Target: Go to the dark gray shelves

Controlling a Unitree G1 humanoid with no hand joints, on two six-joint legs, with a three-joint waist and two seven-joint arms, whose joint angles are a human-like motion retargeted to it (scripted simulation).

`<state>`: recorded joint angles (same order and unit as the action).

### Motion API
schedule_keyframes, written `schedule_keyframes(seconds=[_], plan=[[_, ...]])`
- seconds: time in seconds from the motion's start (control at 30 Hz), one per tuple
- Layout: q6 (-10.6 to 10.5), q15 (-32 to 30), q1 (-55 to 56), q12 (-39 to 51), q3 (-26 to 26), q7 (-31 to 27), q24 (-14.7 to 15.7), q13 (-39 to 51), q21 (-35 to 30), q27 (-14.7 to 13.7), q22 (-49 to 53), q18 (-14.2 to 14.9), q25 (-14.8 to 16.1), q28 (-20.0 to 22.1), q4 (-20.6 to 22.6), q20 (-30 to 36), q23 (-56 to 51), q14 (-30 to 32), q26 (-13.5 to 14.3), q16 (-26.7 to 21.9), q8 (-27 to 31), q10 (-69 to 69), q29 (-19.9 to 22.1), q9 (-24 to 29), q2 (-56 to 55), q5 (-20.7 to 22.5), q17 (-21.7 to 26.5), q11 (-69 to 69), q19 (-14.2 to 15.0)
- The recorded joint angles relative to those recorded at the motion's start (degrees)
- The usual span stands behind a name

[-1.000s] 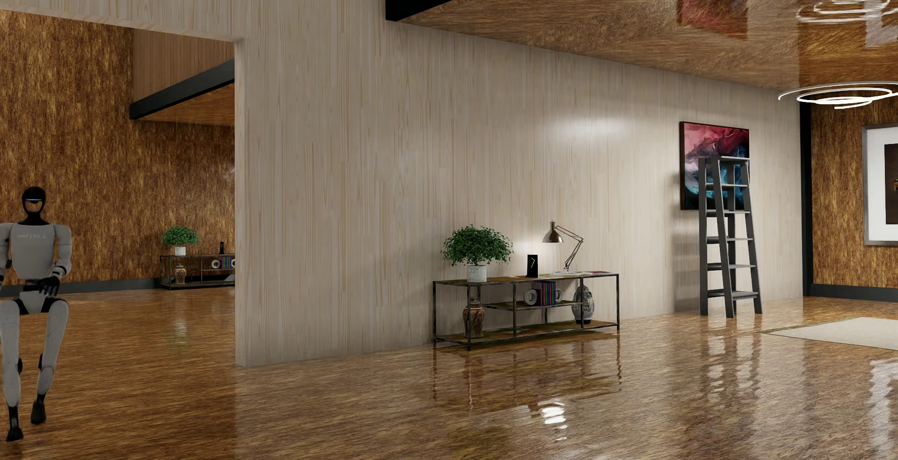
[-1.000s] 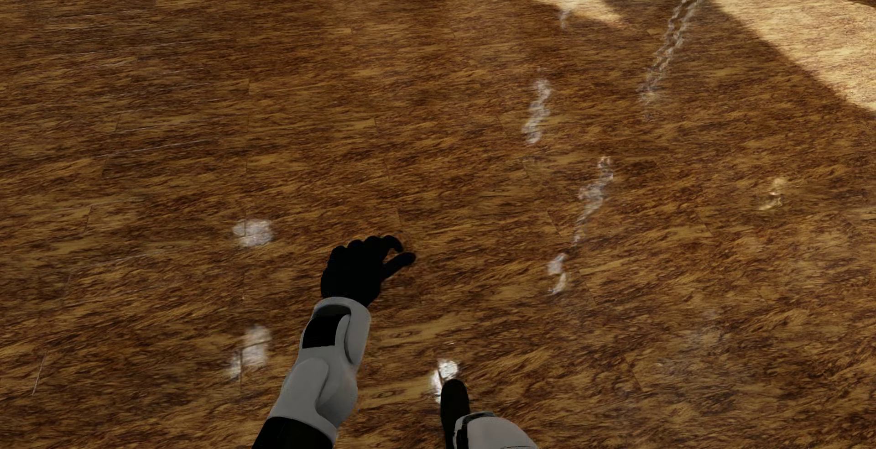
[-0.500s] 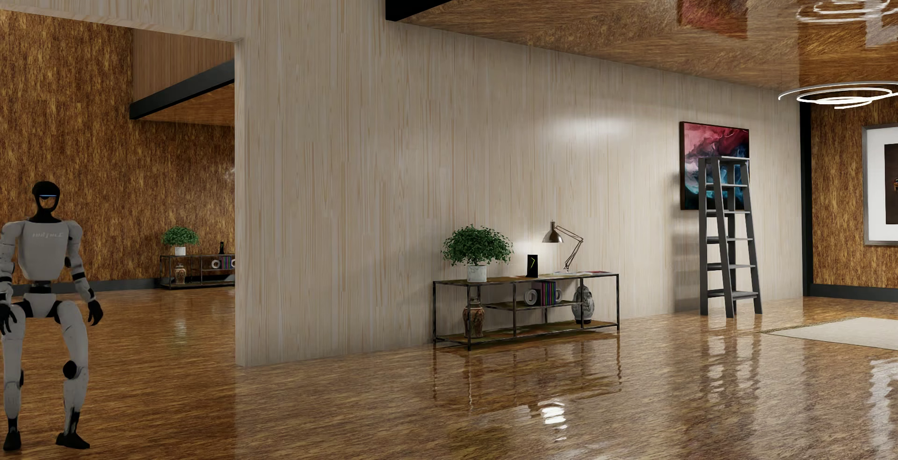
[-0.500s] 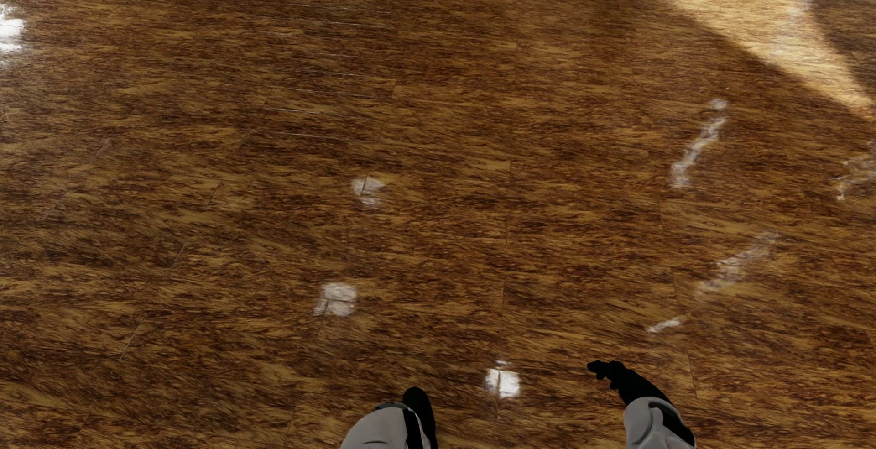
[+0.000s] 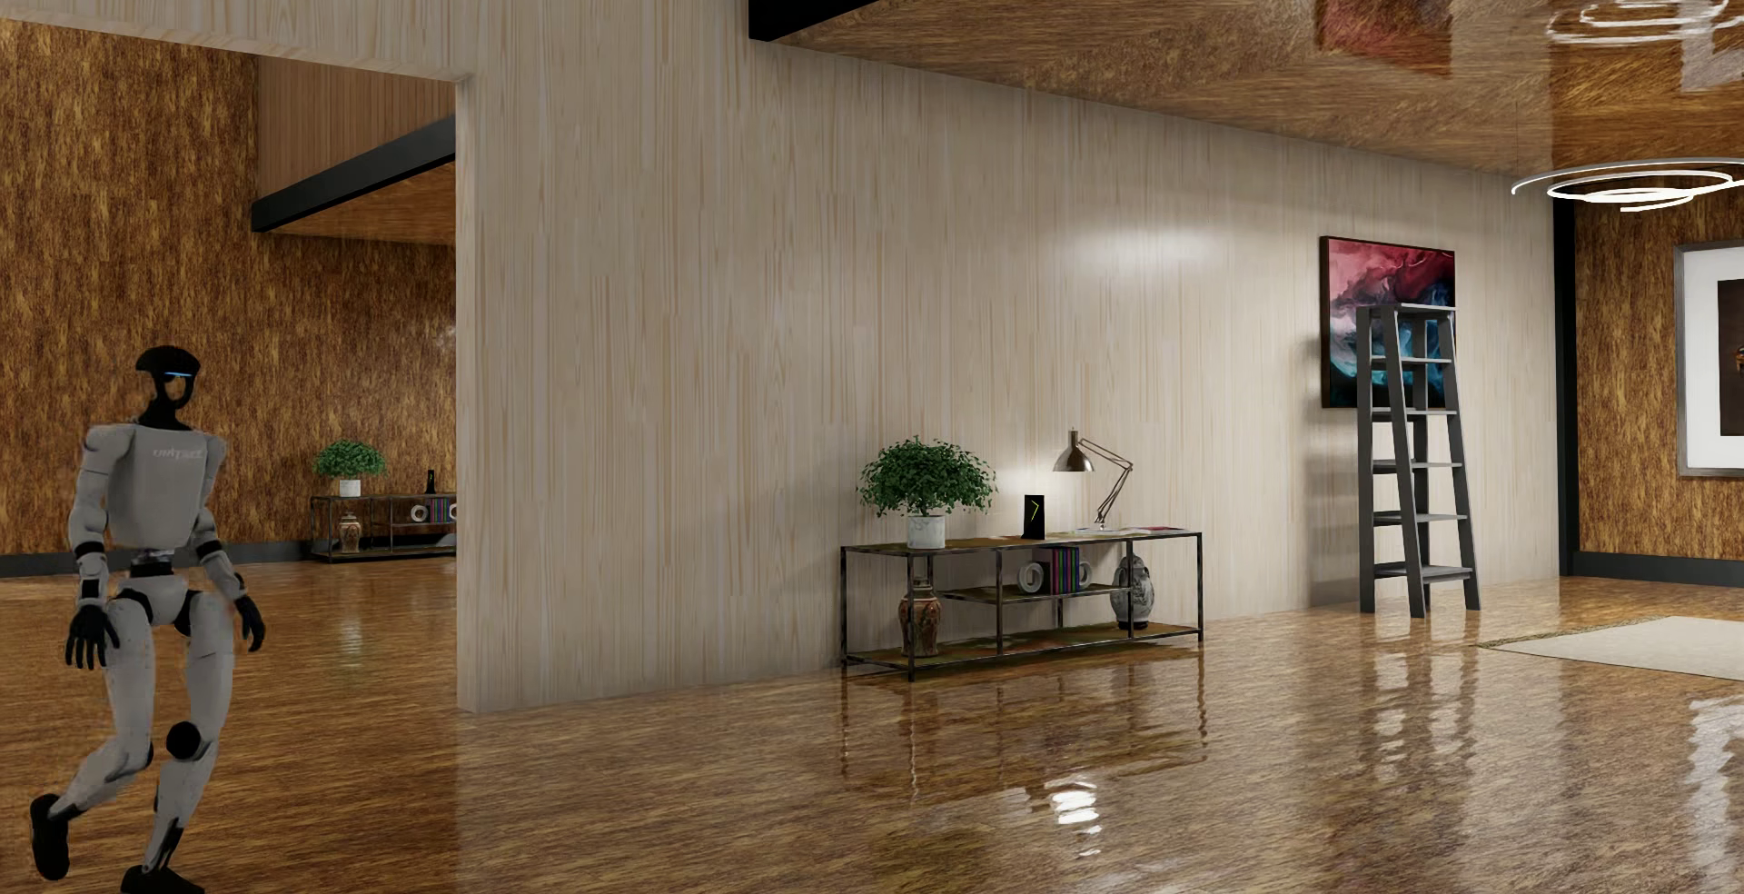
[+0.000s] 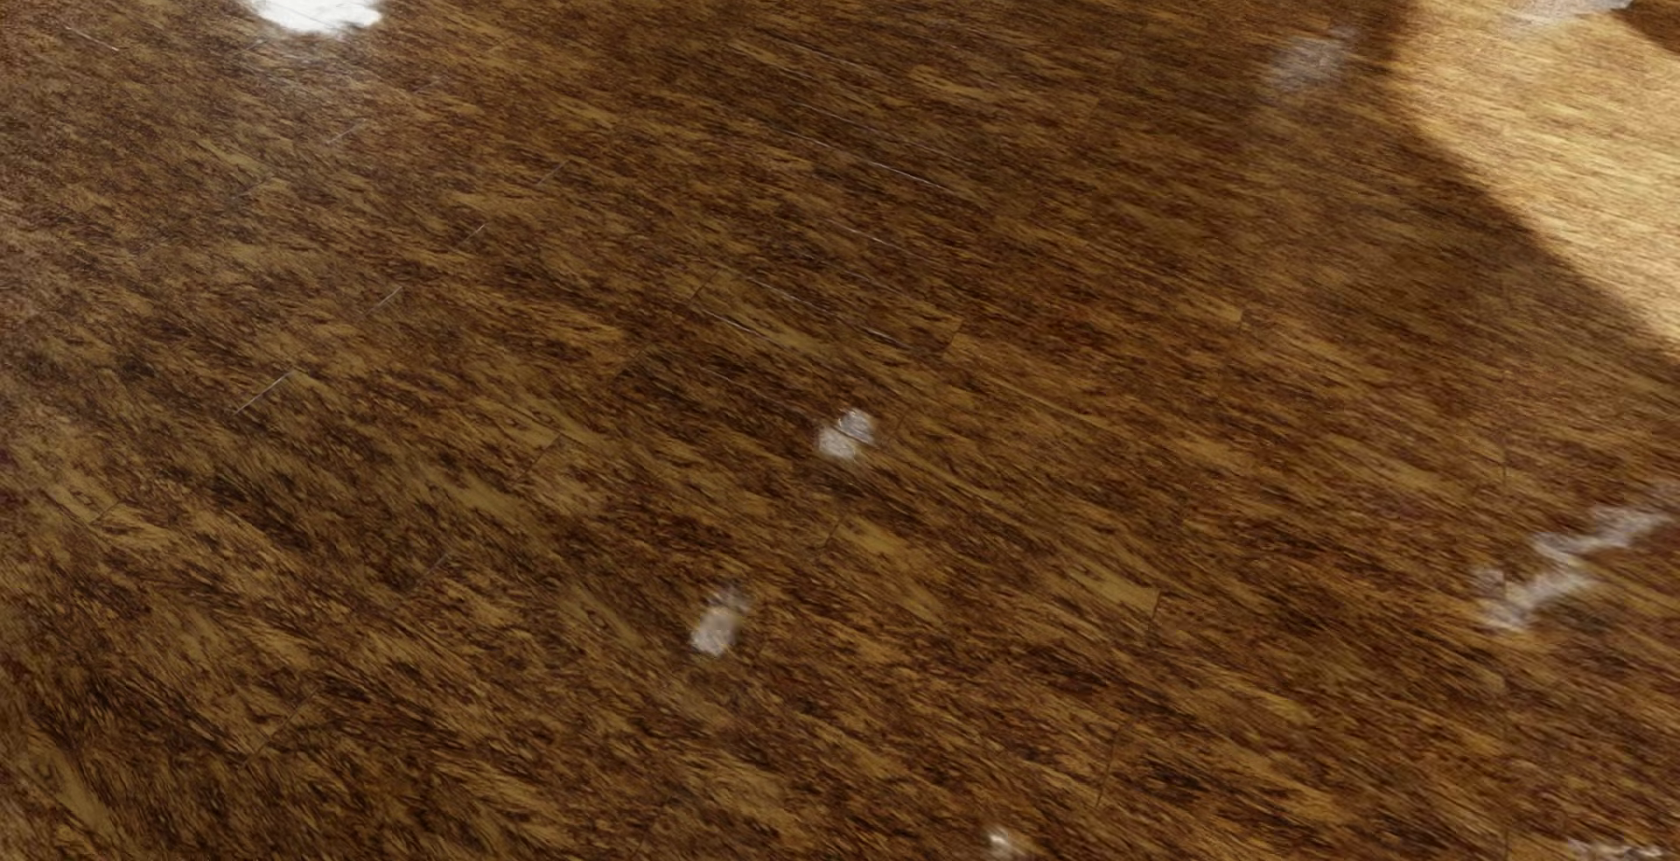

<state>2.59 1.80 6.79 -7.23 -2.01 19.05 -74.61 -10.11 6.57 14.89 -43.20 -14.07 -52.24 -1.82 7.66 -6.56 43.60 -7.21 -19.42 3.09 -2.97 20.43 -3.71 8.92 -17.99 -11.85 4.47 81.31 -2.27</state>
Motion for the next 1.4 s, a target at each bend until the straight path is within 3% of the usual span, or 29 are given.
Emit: schedule_keyframes(seconds=[0.1, 0.17, 0.2, 0.23, 0.27, 0.3, 0.33, 0.37, 0.43, 0.47, 0.5, 0.53, 0.57, 0.6, 0.63, 0.73, 0.83, 0.87, 0.9, 0.93, 1.0, 1.07, 1.13, 1.2, 1.23, 1.27, 1.33, 1.37, 1.4], plan=[[0.77, 1.68, -7.34, 9.2, 2.69, -11.73, -1.49, -6.41, 3.27, 0.4, 6.53, 0.2, 1.61, -2.32, 5.0, 7.07, -0.81, -3.38, 10.51, -4.26, -2.2, -1.96, 0.72, -0.3, -8.47, -3.44, -2.6, -14.7, -4.97], [1.45, -0.42, -11.24, 13.78, 3.45, -17.72, -2.18, -9.06, 3.41, -0.25, 13.41, 0.32, 1.43, -2.51, 6.73, 10.94, -0.98, -5.91, 13.19, -7.55, -5.45, -2.72, 0.71, -0.25, -9.96, -0.91, -4.12, -38.17, -3.54], [1.73, -2.26, -13.13, 15.03, 3.55, -19.76, -2.08, -9.63, 3.02, -0.2, 16.96, 0.34, 0.95, -2.07, 7.09, 12.12, -0.94, -6.95, 13.23, -8.91, -4.56, -3.49, -0.09, -0.21, -9.45, 2.84, -4.58, -52.97, -0.9], [1.85, -1.8, -15.23, 15.47, 3.55, -21.04, -0.77, -9.83, 2.4, -0.13, 20.04, 0.34, 0.17, -1.25, 7.14, 12.47, -1.05, -7.92, 13.07, -9.91, -0.91, -4.41, -1.24, -0.17, -8.14, 7.56, -4.55, -67.44, 1.39], [1.91, -0.59, -17.34, 15.35, 3.33, -21.4, 0.8, -9.89, 2.07, -0.08, 22.05, 0.38, -0.5, -0.32, 7.15, 12.6, -1.45, -8.82, 12.88, -10.93, 1.6, -4.4, -2.09, 0.08, -8.63, 11.31, -4.12, -73.52, 8.35], [1.9, -0.95, -19.3, 14.96, 3.14, -21.23, 2.91, -9.72, 2.37, -0.15, 22.82, 0.37, -0.55, 0.51, 7.11, 12.11, -2.12, -9.61, 12.11, -11.55, 2.86, -3.8, -2.16, 0.34, -9.14, 14.33, -3.73, -74.33, 10.14], [1.7, -1.73, -21.27, 14.4, 3.22, -21.03, 5.75, -9.47, 3.06, -0.35, 22.01, 0.25, -0.42, 1.15, 7.09, 11.37, -2.82, -9.99, 11.08, -11.64, 5.23, -2.89, -1.38, 0.51, -9.78, 16.77, -3.25, -70.79, 10.29], [1.37, -2.84, -23.32, 14.23, 3.65, -21.35, 7.79, -9.67, 4.48, -0.29, 19.08, 0.27, -0.02, 0.5, 7.17, 11.36, -3.84, -8.99, 9.32, -11.48, 8.14, -1.0, -0.13, 0.54, -10.31, 18.51, -3.15, -65.04, 8.39], [0.26, -7.63, -25.83, 14.77, 4.76, -22.7, 7.43, -10.99, 9.04, 0.03, 9.05, 0.49, 3.14, -2.45, 6.39, 13.15, -6.27, -2.73, 5.04, -10.95, 6.3, 4.51, 3.76, 0.3, -9.63, 17.3, -4.67, -55.61, 2.62], [-0.63, -3.65, -24.79, 14.76, 5.29, -22.99, 5.35, -11.54, 11.12, 0.16, 2.99, 2.31, 5.1, -4.04, 5.79, 14.39, -6.77, 2.48, 2.2, -10.38, 3.71, 10.75, 5.39, 0.29, -9.88, 15.6, -5.36, -50.11, 0.91], [-1.49, 0.7, -21.41, 14.39, 5.82, -22.59, 2.39, -11.35, 12.74, 0.74, -2.58, 9.23, 6.99, -5.74, 4.68, 15.93, -6.3, 7.18, -0.45, -10.04, 1.17, 20.42, 6.47, 0.36, -9.71, 13.93, -6.07, -45.83, 0.17], [-2.31, 4.23, -16.55, 13.33, 6.28, -21.17, -0.39, -10.48, 12.95, 1.68, -6.95, 19.91, 7.55, -8.39, 2.88, 17.53, -4.82, 11.47, -1.68, -9.93, -1.25, 31.34, 6.15, 0.39, -8.46, 12.29, -6.1, -43.67, -0.15], [-3.14, 6.94, -10.87, 11.52, 6.45, -18.64, -2.66, -8.94, 12.05, 2.89, -8.91, 22.36, 6.74, -9.59, -0.66, 18.46, -2.82, 16.35, -1.73, -10.06, -3.66, 41.04, 5.17, 0.4, -6.39, 10.8, -5.48, -43.13, -0.07], [-4.0, 9.06, -4.89, 8.94, 6.14, -16.24, -3.78, -6.89, 10.42, 4.01, -8.71, 19.84, 5.22, -9.22, -5.09, 18.27, -0.78, 14.64, -1.42, -10.18, -5.83, 48.34, 3.88, 0.42, -3.94, 9.61, -4.5, -43.4, 0.1], [-4.8, 10.71, 0.87, 5.7, 5.32, -14.34, -2.84, -4.71, 7.91, 3.64, -6.79, 17.53, 3.05, -7.06, -8.88, 16.25, 0.99, 10.99, -1.32, -9.96, -7.68, 53.16, 2.48, 0.42, -1.16, 8.91, -3.19, -44.44, 0.41], [-6.45, 14.22, 15.45, -5.69, 1.58, -10.46, 6.82, 2.05, 0.75, 0.75, 1.34, 14.67, -2.97, -1.76, -16.19, 7.35, 3.56, 7.93, -0.93, -9.8, -11.75, 52.63, 1.18, 0.43, 7.81, 9.19, 0.85, -49.83, 1.12], [-7.0, 18.07, 24.26, -11.37, -1.28, -5.4, 14.24, 10.03, -1.7, -1.9, 3.47, 11.29, -1.61, -1.19, -17.95, 3.07, 1.75, 6.74, -2.61, -9.17, -15.39, 30.74, 3.2, 0.33, 15.22, 9.95, 3.95, -54.1, 2.09], [-7.08, 18.91, 24.38, -11.88, -1.79, -2.17, 14.55, 12.65, -2.13, -2.57, 2.1, 12.76, -0.86, -1.84, -17.33, 2.86, 0.67, 8.49, -3.57, -8.96, -16.44, 17.67, 4.15, 0.31, 17.55, 10.22, 5.34, -56.09, 2.52], [-7.06, 19.75, 23.39, -12.3, -2.17, -0.89, 13.68, 15.29, -2.39, -2.34, 0.7, 13.42, -0.06, -2.57, -15.01, 3.1, -0.19, 10.52, -4.44, -8.75, -17.35, 2.62, 5.1, 0.28, 19.94, 10.77, 6.25, -58.12, 3.04], [-6.84, 20.25, 23.8, -12.84, -2.57, -3.67, 11.66, 17.79, -2.58, -1.99, -0.66, 14.39, 0.98, -4.57, -12.22, 3.86, -0.86, 9.56, -4.83, -8.75, -17.91, -8.35, 5.59, 0.33, 22.7, 11.49, 6.64, -60.49, 3.58], [-6.31, 21.61, 25.19, -13.23, -2.89, -8.76, 4.75, 20.74, -2.43, -2.1, -2.97, 16.01, 3.35, -9.29, -8.59, 7.14, -2.24, 7.07, -2.13, -9.88, -19.77, -12.58, 6.99, 0.43, 28.84, 12.69, 7.03, -63.73, 4.93], [-5.39, 21.15, 25.8, -12.15, -3.37, -8.37, -0.33, 20.3, -2.91, -2.94, -3.5, 10.49, 5.24, -12.74, -7.25, 7.34, -4.69, 11.03, 0.6, -9.59, -21.21, -2.91, 7.6, 0.69, 33.88, 12.04, 7.12, -62.14, 6.57], [-3.52, 13.39, 23.37, -11.98, -3.98, -5.94, -0.48, 18.73, -5.6, -3.59, -1.28, 6.13, 4.78, -9.98, -7.2, 2.72, -5.7, 14.81, 0.01, -6.24, -19.98, 3.78, 8.34, 0.95, 35.78, 8.89, 6.54, -54.48, 5.6], [-0.99, 1.51, 20.53, -9.62, -3.42, -4.82, 1.32, 15.45, -7.5, -2.1, -1.46, 4.92, 2.27, -7.0, -5.1, -0.55, -6.78, 8.8, -1.43, -2.48, -17.83, 8.97, 7.15, 1.51, 29.97, 2.34, 5.85, -34.32, 2.42], [0.24, -4.74, 17.82, -7.41, -2.56, -5.05, 0.69, 13.64, -7.36, -1.14, -2.56, 5.06, 2.11, -6.75, -3.62, 0.06, -7.21, 6.28, -1.42, -1.8, -14.55, 9.37, 6.27, 1.8, 24.77, -0.3, 4.84, -23.03, 2.8], [1.23, -4.13, 14.32, -4.57, -1.59, -5.53, -1.25, 11.57, -6.86, -0.18, -4.11, 5.42, 2.48, -7.38, -1.99, 2.26, -7.54, 4.41, -0.74, -1.81, -9.93, 8.41, 5.34, 1.99, 18.6, -0.38, 3.87, -13.92, 0.53], [2.13, 0.6, 6.62, 2.16, 0.03, -7.09, -7.68, 6.96, -4.86, -0.03, -6.12, 6.18, 4.16, -8.7, -0.07, 9.59, -7.9, 1.82, 2.19, -3.33, -2.78, 4.53, 3.51, 2.0, 6.88, 1.42, 1.89, -3.06, 0.26], [2.18, 0.13, 2.89, 5.56, 0.82, -8.13, -9.91, 4.5, -3.92, -0.21, -6.06, 6.58, 5.02, -8.44, 0.56, 12.6, -7.85, 0.68, 4.11, -4.09, -0.8, 2.55, 2.14, 1.93, 1.83, 1.52, 1.46, -1.55, 1.3], [2.11, -0.23, -0.39, 9.11, 1.66, -9.27, -10.61, 2.54, -3.0, -0.02, -5.09, 7.02, 5.84, -7.95, 1.01, 14.74, -7.72, -0.66, 6.07, -4.42, 0.36, 1.1, 0.62, 1.85, -2.84, 1.35, 0.86, -2.64, 0.41]])
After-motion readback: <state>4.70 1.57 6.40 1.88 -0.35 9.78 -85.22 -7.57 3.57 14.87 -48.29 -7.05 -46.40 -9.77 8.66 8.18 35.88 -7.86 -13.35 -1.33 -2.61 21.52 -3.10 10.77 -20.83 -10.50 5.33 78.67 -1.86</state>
